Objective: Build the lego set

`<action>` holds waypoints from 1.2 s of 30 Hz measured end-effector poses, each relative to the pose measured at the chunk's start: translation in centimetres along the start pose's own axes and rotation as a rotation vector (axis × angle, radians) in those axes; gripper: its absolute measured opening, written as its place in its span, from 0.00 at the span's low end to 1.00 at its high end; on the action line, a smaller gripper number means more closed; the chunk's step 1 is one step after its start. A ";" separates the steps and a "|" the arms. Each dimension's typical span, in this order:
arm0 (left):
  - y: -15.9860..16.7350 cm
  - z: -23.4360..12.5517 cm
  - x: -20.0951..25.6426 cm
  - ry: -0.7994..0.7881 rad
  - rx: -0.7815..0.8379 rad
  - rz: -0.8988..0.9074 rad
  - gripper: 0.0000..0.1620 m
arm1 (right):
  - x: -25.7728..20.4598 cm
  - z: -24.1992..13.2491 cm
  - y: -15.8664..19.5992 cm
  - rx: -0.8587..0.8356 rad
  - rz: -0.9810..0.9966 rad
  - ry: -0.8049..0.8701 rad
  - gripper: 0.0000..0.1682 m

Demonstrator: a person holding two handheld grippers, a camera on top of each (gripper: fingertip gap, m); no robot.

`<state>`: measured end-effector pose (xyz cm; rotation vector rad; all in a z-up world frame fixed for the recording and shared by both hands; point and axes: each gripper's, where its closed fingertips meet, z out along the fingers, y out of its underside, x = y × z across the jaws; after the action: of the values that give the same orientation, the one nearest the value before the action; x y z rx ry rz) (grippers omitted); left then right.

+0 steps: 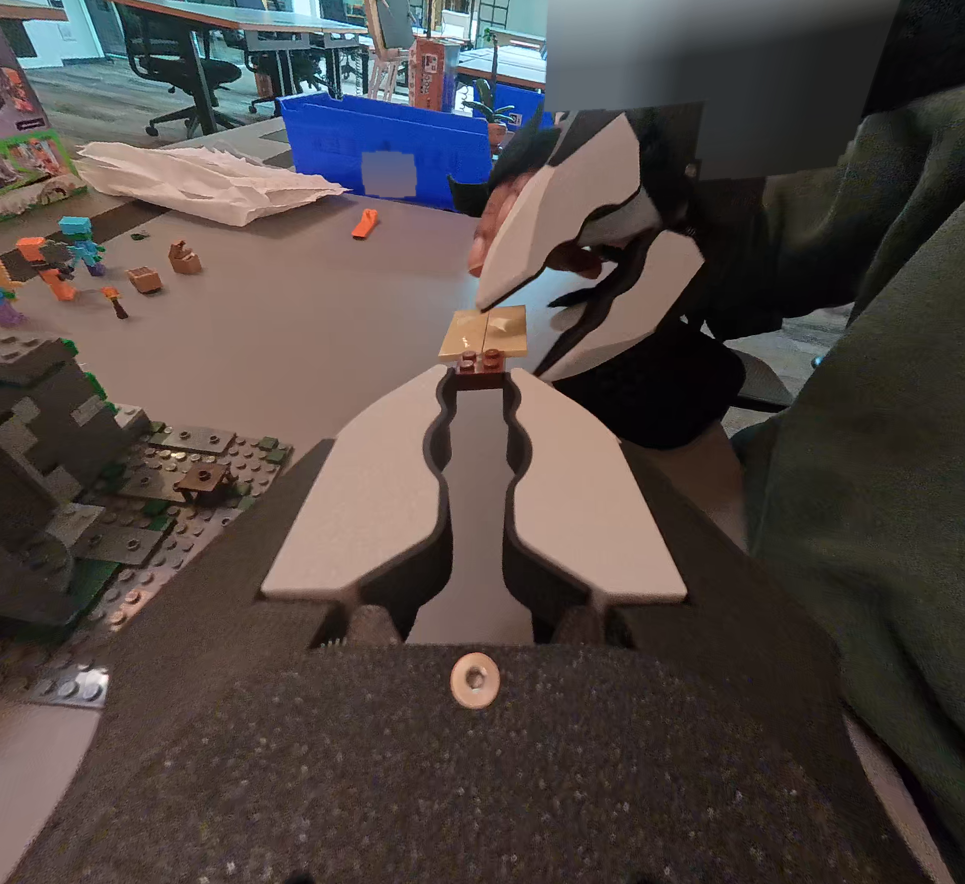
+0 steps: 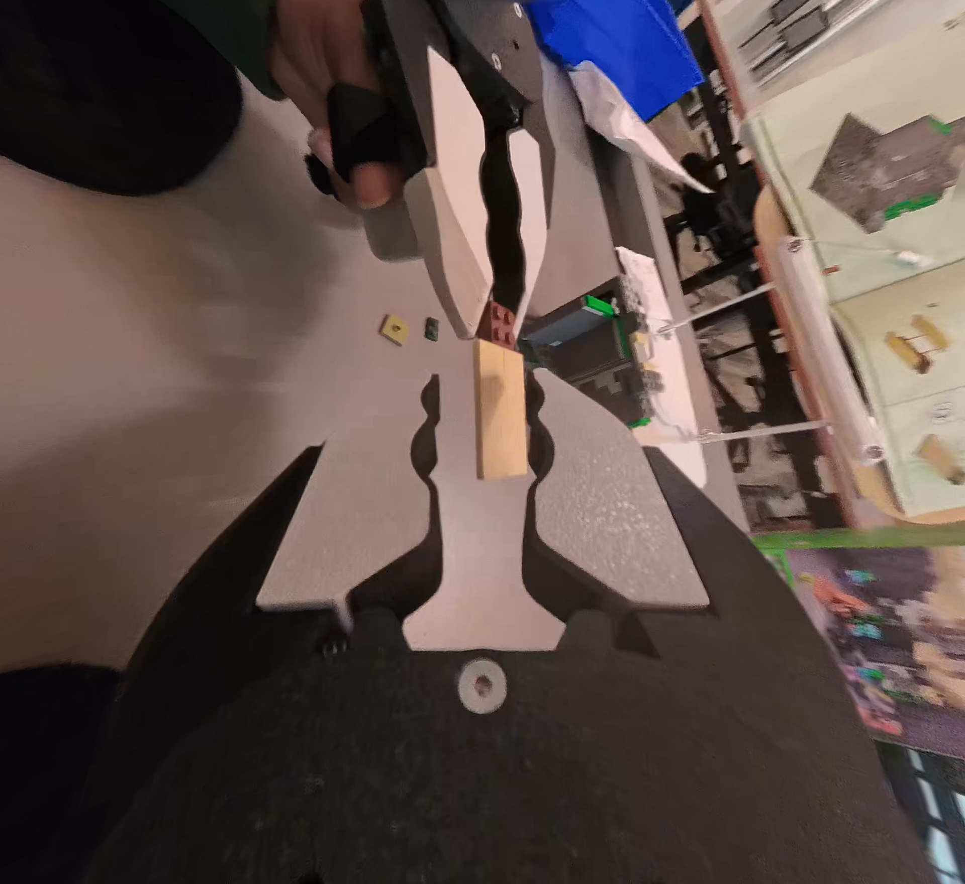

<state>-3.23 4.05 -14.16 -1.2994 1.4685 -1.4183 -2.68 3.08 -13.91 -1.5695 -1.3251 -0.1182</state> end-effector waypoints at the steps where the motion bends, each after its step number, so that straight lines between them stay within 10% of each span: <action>1: 0.1 -0.1 -0.1 0.006 0.002 0.002 0.10 | -0.1 -0.4 -0.2 0.011 0.026 -0.032 0.20; 28: 2.5 -0.7 3.5 0.232 -0.019 0.138 0.10 | -3.6 -0.7 -0.4 0.076 0.822 -1.256 0.17; 36: 2.9 -1.1 3.8 0.223 -0.029 0.192 0.10 | -3.8 0.0 -0.8 0.118 0.953 -1.276 0.03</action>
<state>-5.74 0.43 -16.25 -1.0112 1.7162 -1.4544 -4.82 0.43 -15.83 -2.0479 -1.1921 1.7425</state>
